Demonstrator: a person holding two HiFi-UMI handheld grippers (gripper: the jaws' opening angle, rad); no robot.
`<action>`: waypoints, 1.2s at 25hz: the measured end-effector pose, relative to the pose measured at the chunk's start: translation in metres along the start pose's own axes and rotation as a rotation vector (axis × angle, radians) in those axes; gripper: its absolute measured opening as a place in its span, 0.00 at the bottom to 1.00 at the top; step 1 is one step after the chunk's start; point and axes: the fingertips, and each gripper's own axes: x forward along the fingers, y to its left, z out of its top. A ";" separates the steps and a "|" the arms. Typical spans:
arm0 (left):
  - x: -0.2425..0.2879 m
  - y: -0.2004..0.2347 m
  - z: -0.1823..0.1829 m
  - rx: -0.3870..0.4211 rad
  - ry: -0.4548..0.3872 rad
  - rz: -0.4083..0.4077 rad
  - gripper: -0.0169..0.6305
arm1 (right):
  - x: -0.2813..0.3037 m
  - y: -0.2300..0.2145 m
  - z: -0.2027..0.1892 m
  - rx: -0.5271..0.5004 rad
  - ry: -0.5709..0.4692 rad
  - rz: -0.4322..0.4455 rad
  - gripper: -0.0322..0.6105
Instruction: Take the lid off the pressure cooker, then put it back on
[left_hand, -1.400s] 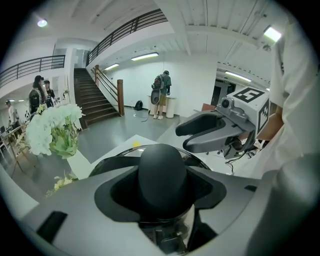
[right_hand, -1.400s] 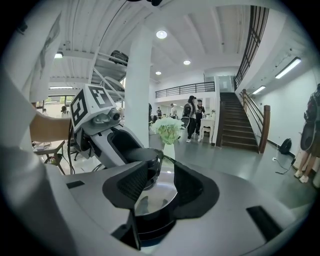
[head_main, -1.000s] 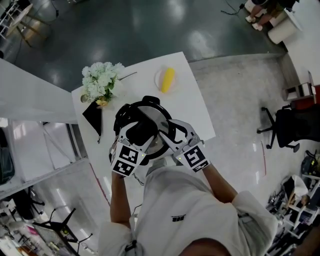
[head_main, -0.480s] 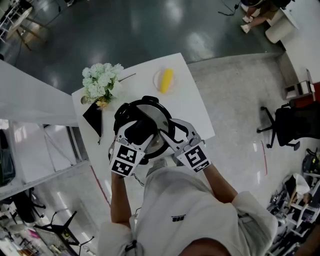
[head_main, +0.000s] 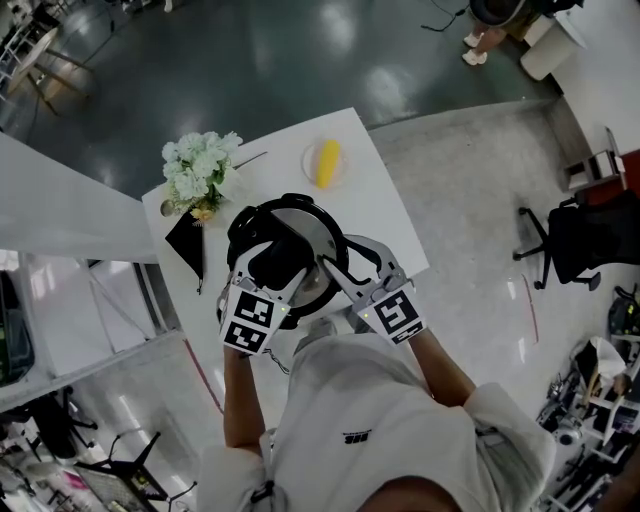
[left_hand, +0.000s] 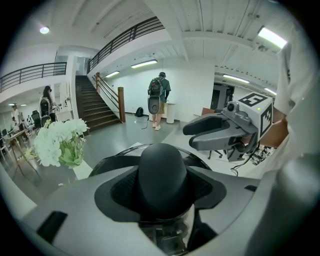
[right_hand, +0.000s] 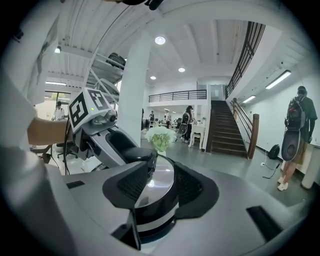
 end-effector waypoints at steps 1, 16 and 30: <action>-0.001 0.000 0.000 0.000 -0.002 -0.001 0.47 | -0.001 0.000 0.000 0.001 -0.001 -0.005 0.31; -0.020 0.000 0.004 -0.004 -0.054 0.031 0.47 | -0.006 0.011 0.006 -0.004 -0.018 -0.049 0.31; -0.032 -0.001 0.021 -0.005 -0.091 0.052 0.47 | -0.009 0.007 0.015 -0.053 -0.069 -0.051 0.31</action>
